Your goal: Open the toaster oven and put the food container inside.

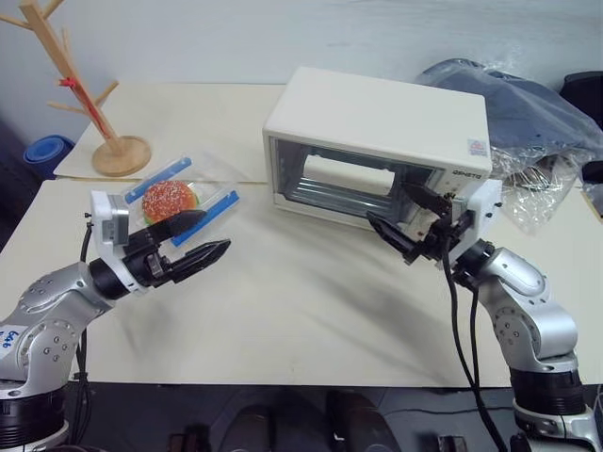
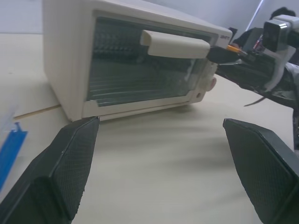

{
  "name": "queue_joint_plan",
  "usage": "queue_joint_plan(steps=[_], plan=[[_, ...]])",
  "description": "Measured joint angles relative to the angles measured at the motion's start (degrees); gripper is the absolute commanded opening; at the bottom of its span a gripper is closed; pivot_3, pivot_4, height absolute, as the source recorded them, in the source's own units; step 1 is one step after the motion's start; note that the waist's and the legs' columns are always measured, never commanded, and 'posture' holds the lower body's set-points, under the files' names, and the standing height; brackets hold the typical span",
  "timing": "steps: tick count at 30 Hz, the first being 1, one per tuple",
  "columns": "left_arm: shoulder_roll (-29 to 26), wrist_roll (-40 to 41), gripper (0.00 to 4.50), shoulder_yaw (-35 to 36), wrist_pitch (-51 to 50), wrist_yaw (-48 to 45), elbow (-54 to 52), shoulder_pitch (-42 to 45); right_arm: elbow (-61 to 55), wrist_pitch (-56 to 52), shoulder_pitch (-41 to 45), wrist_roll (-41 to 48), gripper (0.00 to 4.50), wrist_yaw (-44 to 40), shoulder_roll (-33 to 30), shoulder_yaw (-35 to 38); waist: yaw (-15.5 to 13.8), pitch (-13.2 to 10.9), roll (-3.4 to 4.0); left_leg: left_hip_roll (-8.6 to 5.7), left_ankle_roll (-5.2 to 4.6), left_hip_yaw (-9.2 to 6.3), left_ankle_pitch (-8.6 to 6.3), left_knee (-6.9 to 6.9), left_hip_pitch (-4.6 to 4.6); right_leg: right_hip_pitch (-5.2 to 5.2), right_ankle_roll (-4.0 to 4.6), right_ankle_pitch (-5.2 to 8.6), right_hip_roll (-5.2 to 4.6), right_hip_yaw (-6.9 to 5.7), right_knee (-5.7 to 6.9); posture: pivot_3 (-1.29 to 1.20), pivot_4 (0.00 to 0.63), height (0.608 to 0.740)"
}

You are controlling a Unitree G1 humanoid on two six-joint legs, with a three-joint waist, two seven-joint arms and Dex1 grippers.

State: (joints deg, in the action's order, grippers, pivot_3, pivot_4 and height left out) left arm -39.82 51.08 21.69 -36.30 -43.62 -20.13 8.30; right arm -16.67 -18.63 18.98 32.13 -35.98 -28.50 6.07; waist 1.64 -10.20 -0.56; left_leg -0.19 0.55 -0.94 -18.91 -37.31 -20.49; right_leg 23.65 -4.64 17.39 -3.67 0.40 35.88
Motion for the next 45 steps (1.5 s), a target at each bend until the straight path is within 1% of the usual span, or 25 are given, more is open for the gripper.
queue_joint_plan(steps=[4,8,11,16,21,23,24,27,29,32,35,38,39,42,45], plan=[[0.7,-0.8,4.5,-0.3,0.3,-0.1,-0.3,-2.5,-2.2,-1.6,0.6,1.0,4.48,-2.0,0.6,-2.4,0.0,0.0,0.0,0.05,0.03,-0.01,0.02,0.04,0.03,0.03,0.01,0.0,0.08,0.0,0.06,0.0,0.15,0.74],[0.8,-2.1,4.5,-0.4,1.6,-0.1,0.1,-2.2,-4.2,-1.6,-2.8,0.9,4.48,-5.6,-1.4,-3.5,-0.2,0.0,0.0,0.03,0.01,0.0,0.01,0.01,0.01,0.01,0.01,0.0,0.05,0.0,0.01,0.0,0.15,0.74],[0.8,-3.3,3.97,-0.6,2.4,-0.1,2.0,0.1,-5.8,-0.2,-6.5,-0.4,4.5,-9.9,-4.1,-4.5,-0.2,0.0,-0.01,0.02,0.0,-0.01,0.0,-0.01,0.0,0.01,0.0,0.0,0.05,-0.01,0.0,0.0,0.15,0.74],[1.1,-6.0,2.43,-2.3,4.4,0.2,6.9,7.5,-5.7,5.3,-9.7,-4.8,4.5,-14.1,-5.3,-5.9,-0.2,0.0,-0.01,-0.01,0.0,0.02,0.02,-0.03,0.03,-0.01,0.0,0.0,0.07,-0.02,0.07,0.0,0.15,0.74],[3.6,-14.3,0.9,-10.2,9.2,-0.5,17.4,20.2,-5.3,8.1,-10.5,-7.9,4.5,-15.7,-5.4,-6.2,-0.3,0.0,-0.03,-0.04,0.04,0.04,0.05,-0.09,0.02,0.0,-0.03,-0.01,0.14,-0.04,0.08,0.0,0.15,0.74],[4.6,-16.5,0.25,-12.7,10.9,-1.8,21.2,24.1,-5.3,8.8,-10.5,-8.3,4.5,-16.0,-5.4,-6.3,0.0,0.0,-0.03,-0.02,0.22,0.11,0.14,-0.07,0.01,0.02,-0.03,-0.02,0.17,0.01,0.1,0.0,0.15,0.74],[5.2,-17.8,0.02,-13.8,11.9,-2.7,23.3,26.1,-5.3,8.9,-10.5,-8.5,4.5,-16.2,-5.4,-6.3,0.0,0.0,-0.03,-0.01,0.28,0.12,0.18,-0.08,0.01,0.02,-0.03,-0.02,0.18,0.01,0.1,0.0,0.15,0.74],[6.6,-21.9,0.02,-17.6,14.7,-5.5,30.1,31.7,-4.9,9.4,-10.4,-9.0,4.5,-16.7,-5.4,-6.2,-0.1,0.0,-0.04,-0.01,0.36,0.12,0.25,-0.09,-0.02,0.03,-0.04,-0.02,0.2,-0.02,0.1,0.0,0.15,0.74],[7.0,-24.3,0.02,-20.0,16.6,-8.1,33.0,33.6,-4.9,9.8,-10.5,-9.4,4.5,-16.8,-5.4,-6.2,-0.1,0.0,-0.04,-0.01,0.34,0.16,0.26,-0.09,-0.02,0.03,-0.05,-0.03,0.2,-0.01,0.12,0.0,0.15,0.74],[7.1,-27.4,0.02,-22.1,19.9,-11.5,35.2,34.2,-4.7,10.5,-12.8,-9.5,4.5,-16.9,-5.4,-5.7,-0.3,0.0,-0.04,-0.01,0.33,0.13,0.26,-0.09,-0.05,0.02,-0.06,-0.03,0.18,0.0,0.13,0.0,0.15,0.74],[7.0,-29.3,0.02,-24.0,21.4,-14.5,35.1,33.4,-5.5,11.1,-18.4,-8.7,4.5,-17.1,-5.5,-4.5,-1.2,0.0,-0.04,-0.03,0.28,0.12,0.24,-0.15,-0.13,0.03,-0.1,-0.05,0.16,0.0,0.12,0.0,0.15,0.74],[6.9,-31.0,0.02,-25.1,22.2,-15.7,33.6,30.5,-7.3,11.1,-27.3,-6.4,4.5,-18.0,-6.3,0.1,-2.2,0.0,-0.04,-0.04,0.14,0.08,0.16,-0.33,-0.27,0.01,-0.15,-0.07,0.13,-0.02,0.08,0.0,0.15,0.74],[6.8,-31.2,0.02,-25.1,22.2,-15.8,33.4,29.9,-7.3,11.1,-28.7,-6.1,4.5,-18.1,-6.5,0.9,-2.3,0.0,-0.04,-0.04,0.12,0.09,0.15,-0.38,-0.27,0.01,-0.17,-0.08,0.13,-0.01,0.08,0.0,0.15,0.74],[7.4,-33.0,0.02,-26.1,22.0,-15.1,31.3,26.6,-7.4,13.0,-36.3,-5.1,4.5,-19.5,-7.5,8.1,-2.7,0.0,-0.03,-0.07,-0.27,0.1,-0.07,-0.68,-0.35,-0.06,-0.29,-0.15,0.1,0.04,0.03,0.0,0.15,0.74],[9.3,-34.6,0.02,-27.3,21.4,-12.9,30.4,23.9,-6.9,15.5,-38.1,-3.6,4.5,-20.4,-7.6,13.3,-2.6,-0.1,-0.09,-0.07,-0.36,0.12,-0.12,-0.79,-0.16,-0.21,-0.35,-0.19,0.09,0.09,0.02,0.0,0.15,0.74]])
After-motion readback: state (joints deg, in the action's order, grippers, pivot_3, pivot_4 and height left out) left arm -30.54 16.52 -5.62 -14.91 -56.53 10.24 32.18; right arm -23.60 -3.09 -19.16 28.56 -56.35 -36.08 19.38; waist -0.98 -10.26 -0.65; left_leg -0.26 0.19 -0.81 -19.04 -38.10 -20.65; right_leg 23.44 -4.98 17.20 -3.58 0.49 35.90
